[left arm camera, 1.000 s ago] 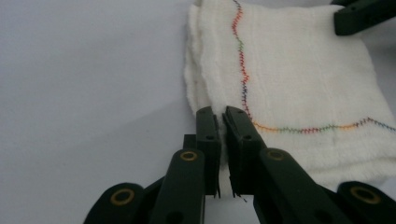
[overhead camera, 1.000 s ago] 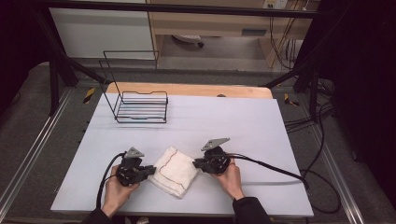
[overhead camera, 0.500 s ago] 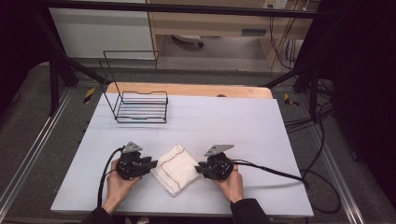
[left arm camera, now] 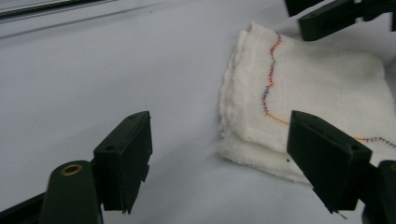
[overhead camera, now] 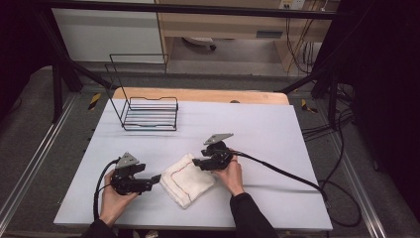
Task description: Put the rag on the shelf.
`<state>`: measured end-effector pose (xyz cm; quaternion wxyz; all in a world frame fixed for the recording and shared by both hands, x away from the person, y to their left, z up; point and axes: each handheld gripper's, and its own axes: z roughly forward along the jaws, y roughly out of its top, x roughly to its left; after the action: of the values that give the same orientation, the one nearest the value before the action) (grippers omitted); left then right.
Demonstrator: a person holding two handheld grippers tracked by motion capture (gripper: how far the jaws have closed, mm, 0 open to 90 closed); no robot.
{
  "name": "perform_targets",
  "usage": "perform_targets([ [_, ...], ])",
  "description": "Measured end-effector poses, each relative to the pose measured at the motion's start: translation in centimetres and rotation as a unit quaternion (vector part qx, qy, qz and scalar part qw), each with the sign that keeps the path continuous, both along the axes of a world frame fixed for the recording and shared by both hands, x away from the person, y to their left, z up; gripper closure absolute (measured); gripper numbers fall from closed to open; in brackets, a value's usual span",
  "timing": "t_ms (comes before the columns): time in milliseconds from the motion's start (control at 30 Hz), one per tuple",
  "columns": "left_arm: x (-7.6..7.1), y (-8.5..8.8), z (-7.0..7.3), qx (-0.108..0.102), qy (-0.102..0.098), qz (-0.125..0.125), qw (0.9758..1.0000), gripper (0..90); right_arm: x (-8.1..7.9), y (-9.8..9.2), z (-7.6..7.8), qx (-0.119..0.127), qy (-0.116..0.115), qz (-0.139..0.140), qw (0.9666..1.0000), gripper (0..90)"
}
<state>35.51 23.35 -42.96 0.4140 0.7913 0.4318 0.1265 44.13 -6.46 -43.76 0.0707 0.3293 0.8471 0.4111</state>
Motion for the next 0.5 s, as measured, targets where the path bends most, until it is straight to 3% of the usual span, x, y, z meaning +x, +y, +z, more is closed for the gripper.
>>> perform_targets([
  [167, 0.1, -0.2, -0.1, -0.002, -0.001, -0.008, 1.0000, 13.5, 1.0, 1.4, -0.8, 0.000, 0.006, 0.001, 1.0000, 53.8],
  [367, 0.1, -0.1, -0.1, -0.003, -0.002, -0.005, 1.0000, 11.7, 1.5, 2.2, -1.2, -0.001, 0.018, 0.005, 0.9998, 61.1],
  [500, 0.2, 0.0, -0.2, -0.003, 0.005, 0.000, 1.0000, 11.8, 1.5, 2.3, -1.3, 0.005, 0.040, 0.010, 0.9991, 74.1],
])
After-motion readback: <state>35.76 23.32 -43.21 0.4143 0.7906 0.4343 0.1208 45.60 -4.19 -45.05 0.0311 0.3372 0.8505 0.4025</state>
